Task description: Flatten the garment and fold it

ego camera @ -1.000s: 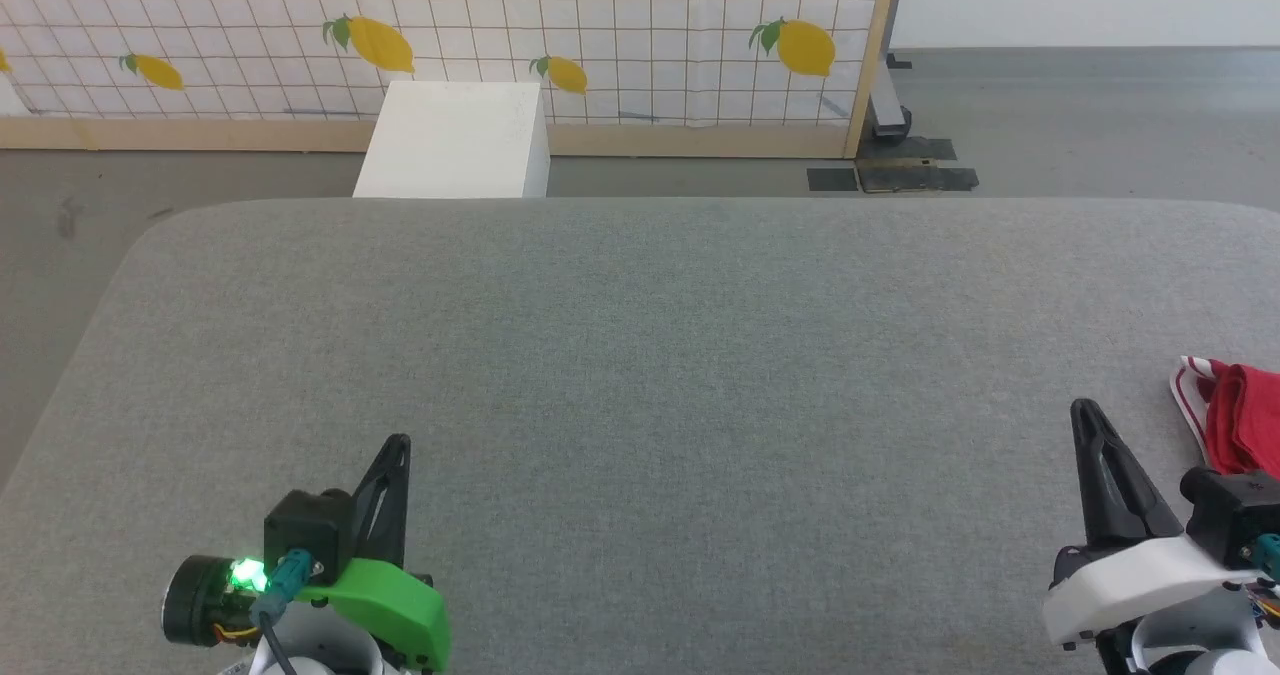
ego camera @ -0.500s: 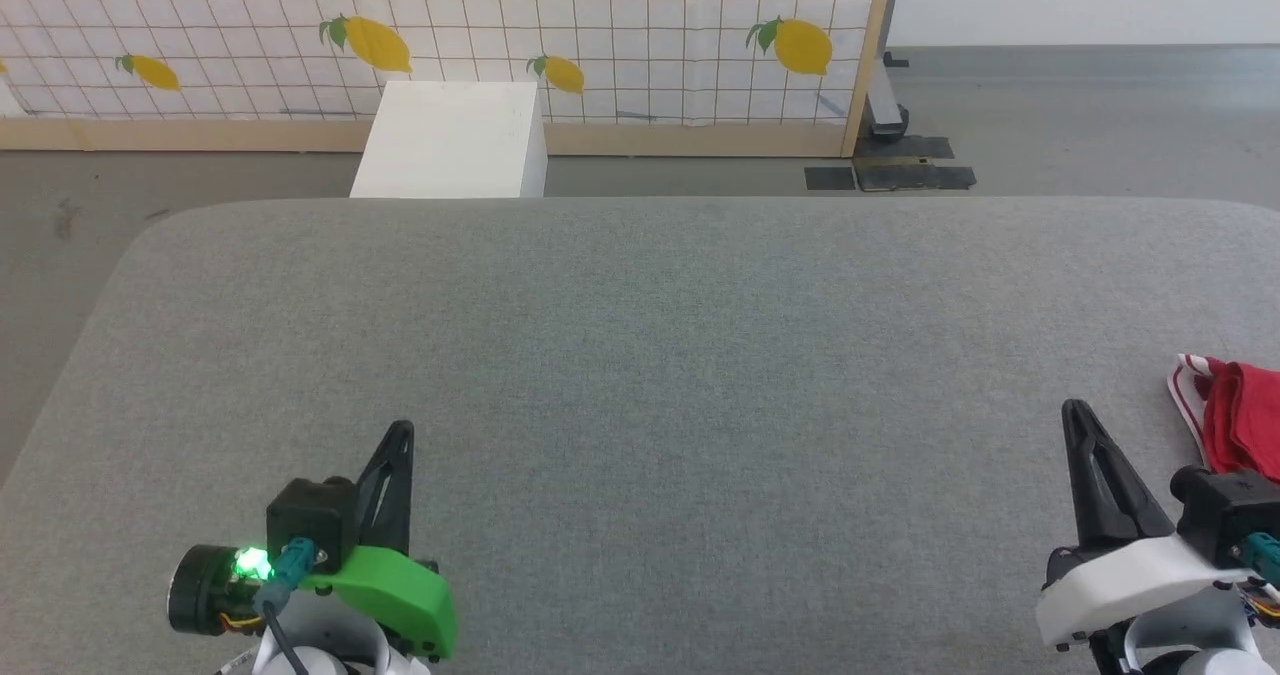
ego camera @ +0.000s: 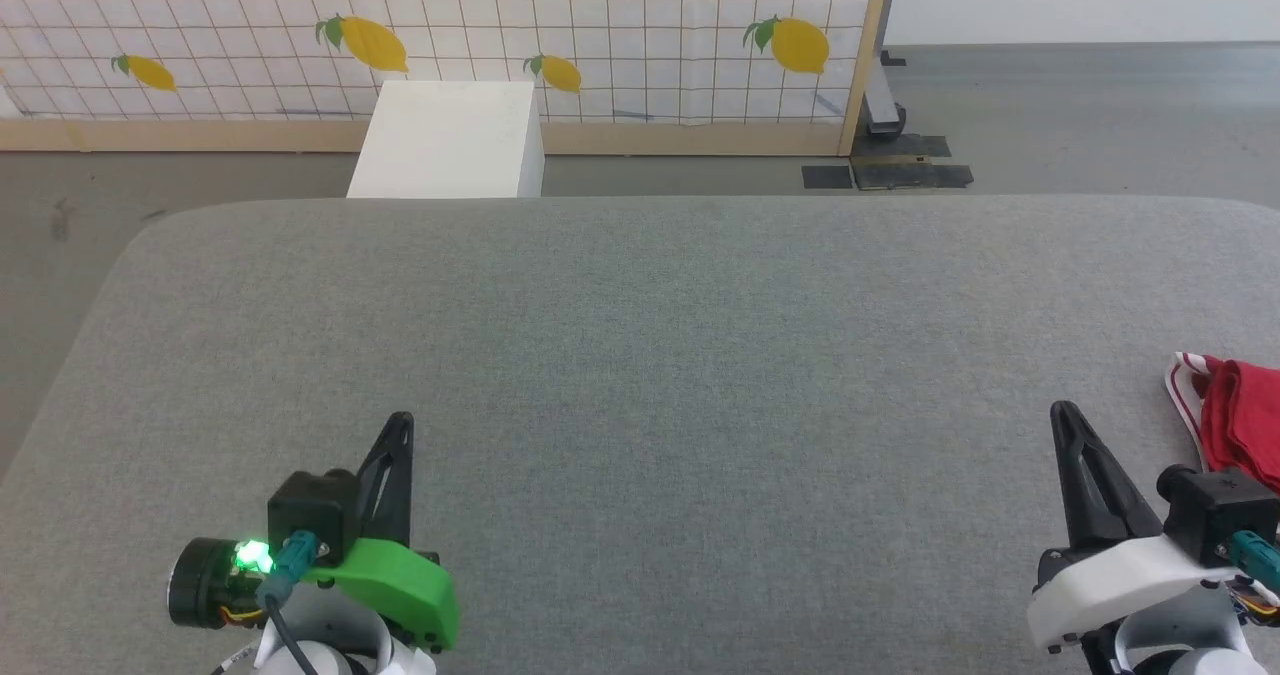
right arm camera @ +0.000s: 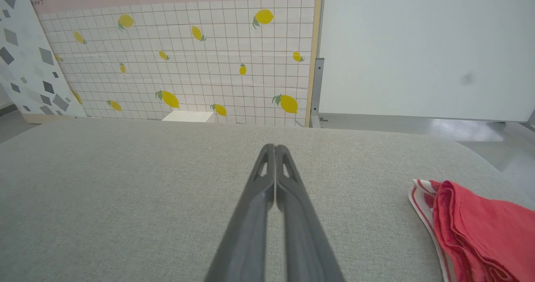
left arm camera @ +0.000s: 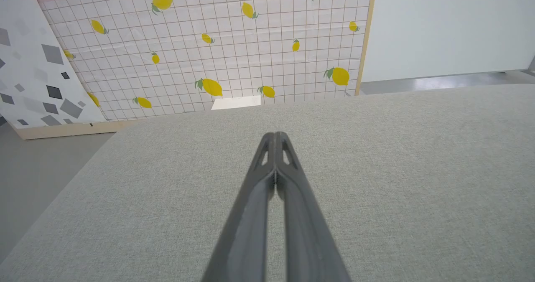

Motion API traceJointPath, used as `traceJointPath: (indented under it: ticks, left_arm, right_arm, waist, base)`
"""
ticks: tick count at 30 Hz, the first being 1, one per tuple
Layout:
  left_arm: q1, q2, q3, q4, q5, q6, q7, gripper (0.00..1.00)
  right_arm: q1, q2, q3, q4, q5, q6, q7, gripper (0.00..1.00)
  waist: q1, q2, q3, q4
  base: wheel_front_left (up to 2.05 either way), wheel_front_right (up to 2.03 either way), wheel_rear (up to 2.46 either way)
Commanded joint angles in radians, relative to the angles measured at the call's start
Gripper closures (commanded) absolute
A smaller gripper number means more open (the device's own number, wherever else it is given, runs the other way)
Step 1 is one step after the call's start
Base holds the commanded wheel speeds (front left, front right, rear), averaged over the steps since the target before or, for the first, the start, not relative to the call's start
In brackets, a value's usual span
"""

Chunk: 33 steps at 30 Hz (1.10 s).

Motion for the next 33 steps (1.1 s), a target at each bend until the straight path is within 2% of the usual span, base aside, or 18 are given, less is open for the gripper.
traceJointPath:
  ticks: [1, 33]
  left_arm:
    - [0.014, -0.014, 0.016, -0.007, 0.017, -0.008, 0.004, 1.00]
    - [0.032, -0.121, 0.148, -0.023, 0.140, -0.076, 0.048, 1.00]
  right_arm:
    - [-0.014, 0.006, 0.005, -0.001, -0.012, 0.000, 0.001, 1.00]
    - [-0.028, 0.014, 0.036, -0.001, -0.044, -0.001, 0.014, 1.00]
  waist:
    - [0.0000, 0.0000, 0.000, 0.000]
    - [0.0000, 0.0000, 0.003, -0.009]
  base:
    - [0.00, 0.00, 0.00]
    - [0.00, 0.00, 0.00]
